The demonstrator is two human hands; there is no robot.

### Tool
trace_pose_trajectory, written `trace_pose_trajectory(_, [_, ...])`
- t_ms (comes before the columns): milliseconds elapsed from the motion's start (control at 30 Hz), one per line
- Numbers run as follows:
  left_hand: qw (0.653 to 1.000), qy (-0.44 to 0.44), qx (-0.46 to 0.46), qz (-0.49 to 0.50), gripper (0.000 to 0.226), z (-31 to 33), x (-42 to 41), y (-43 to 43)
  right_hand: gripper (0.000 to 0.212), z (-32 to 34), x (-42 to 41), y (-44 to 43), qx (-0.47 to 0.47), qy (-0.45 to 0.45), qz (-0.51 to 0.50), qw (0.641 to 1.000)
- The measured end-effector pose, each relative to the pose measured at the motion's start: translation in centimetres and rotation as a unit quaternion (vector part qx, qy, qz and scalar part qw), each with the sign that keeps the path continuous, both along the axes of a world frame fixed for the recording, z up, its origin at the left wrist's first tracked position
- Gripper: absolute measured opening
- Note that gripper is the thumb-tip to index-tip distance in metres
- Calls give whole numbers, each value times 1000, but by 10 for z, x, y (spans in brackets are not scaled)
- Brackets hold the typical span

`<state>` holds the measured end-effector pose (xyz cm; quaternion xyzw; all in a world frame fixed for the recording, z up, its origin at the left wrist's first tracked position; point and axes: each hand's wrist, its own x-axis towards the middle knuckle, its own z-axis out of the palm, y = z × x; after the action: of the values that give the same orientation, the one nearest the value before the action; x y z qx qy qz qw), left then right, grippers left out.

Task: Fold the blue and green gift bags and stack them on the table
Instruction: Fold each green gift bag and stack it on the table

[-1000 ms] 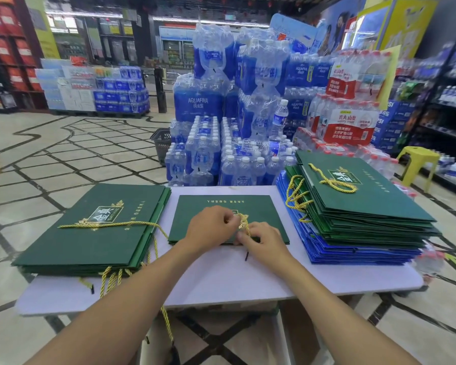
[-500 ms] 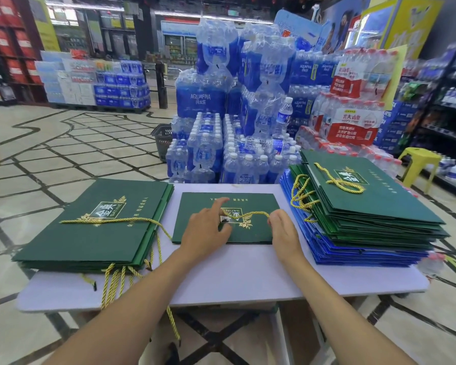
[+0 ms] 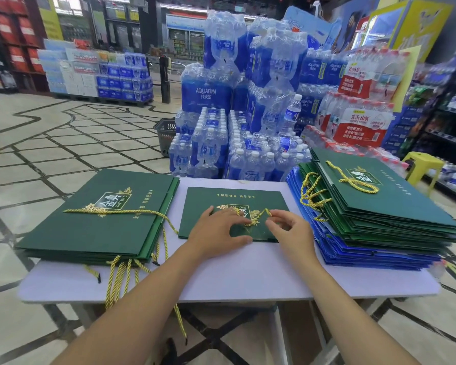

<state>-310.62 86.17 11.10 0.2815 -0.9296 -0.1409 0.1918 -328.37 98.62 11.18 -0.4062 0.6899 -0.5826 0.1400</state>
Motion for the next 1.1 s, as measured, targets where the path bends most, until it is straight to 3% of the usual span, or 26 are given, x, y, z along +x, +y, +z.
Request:
trace_pose_trajectory(667, [998, 66, 25, 4, 40, -9, -2, -5, 9, -7, 0, -3, 83, 85, -23, 993])
trace_pose_trajectory(900, [995, 93, 39, 11, 30, -8, -5, -5, 14, -3, 8, -4, 121, 256, -113, 952])
trace_pose_trajectory(1000, [991, 123, 57, 18, 37, -9, -7, -6, 27, -2, 11, 0, 43, 273, -147, 950])
trace_pose_trajectory(1100, [988, 139, 70, 19, 45, -9, -8, -8, 13, 0, 18, 6, -55, 308, -196, 929])
